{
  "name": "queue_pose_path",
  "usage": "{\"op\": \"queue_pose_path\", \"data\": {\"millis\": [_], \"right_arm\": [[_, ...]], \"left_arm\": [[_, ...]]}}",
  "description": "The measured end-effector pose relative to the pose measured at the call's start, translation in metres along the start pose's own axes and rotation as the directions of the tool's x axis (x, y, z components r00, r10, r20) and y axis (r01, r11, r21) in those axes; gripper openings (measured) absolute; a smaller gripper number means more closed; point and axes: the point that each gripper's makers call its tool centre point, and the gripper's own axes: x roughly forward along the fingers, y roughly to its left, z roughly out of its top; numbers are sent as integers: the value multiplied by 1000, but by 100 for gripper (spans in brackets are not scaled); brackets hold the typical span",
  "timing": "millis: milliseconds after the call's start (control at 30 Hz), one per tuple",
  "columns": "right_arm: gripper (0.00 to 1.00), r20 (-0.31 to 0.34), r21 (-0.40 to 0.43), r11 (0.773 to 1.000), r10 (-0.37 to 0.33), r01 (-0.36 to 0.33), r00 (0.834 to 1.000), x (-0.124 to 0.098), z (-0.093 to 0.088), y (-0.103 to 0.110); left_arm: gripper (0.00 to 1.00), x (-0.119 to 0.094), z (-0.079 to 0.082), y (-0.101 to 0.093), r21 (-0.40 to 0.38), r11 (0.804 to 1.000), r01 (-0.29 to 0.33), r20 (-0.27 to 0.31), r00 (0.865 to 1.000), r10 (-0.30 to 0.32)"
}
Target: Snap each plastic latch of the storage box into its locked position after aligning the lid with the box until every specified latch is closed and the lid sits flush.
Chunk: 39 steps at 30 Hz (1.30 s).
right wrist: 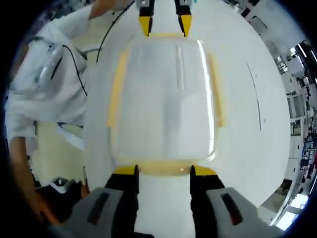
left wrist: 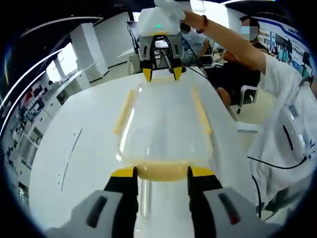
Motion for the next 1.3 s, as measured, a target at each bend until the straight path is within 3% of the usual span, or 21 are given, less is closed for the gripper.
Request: {"op": "queue_pose_path", "data": {"millis": [333,567,800,1300], "right_arm": [[38,25,-6,1000,22,-22,999,10,22,-3],[38,40,7,998,57,-57,998,23,33,-1],[37,40,-22,998,65,-64,997,34,43,-3],[37,44,-54,996,79,-76,996,42,63,3]], "left_arm": [[36,-14,-22,9,-24,999,-34,-20,999,33],[34,-20,-35,4,-49,997,-53,-25,998,51],[34,-20,-54,6,-75,996,-39,-44,998,36],[34,-32,-67,-3,-75,994,-81,-63,995,77]]}}
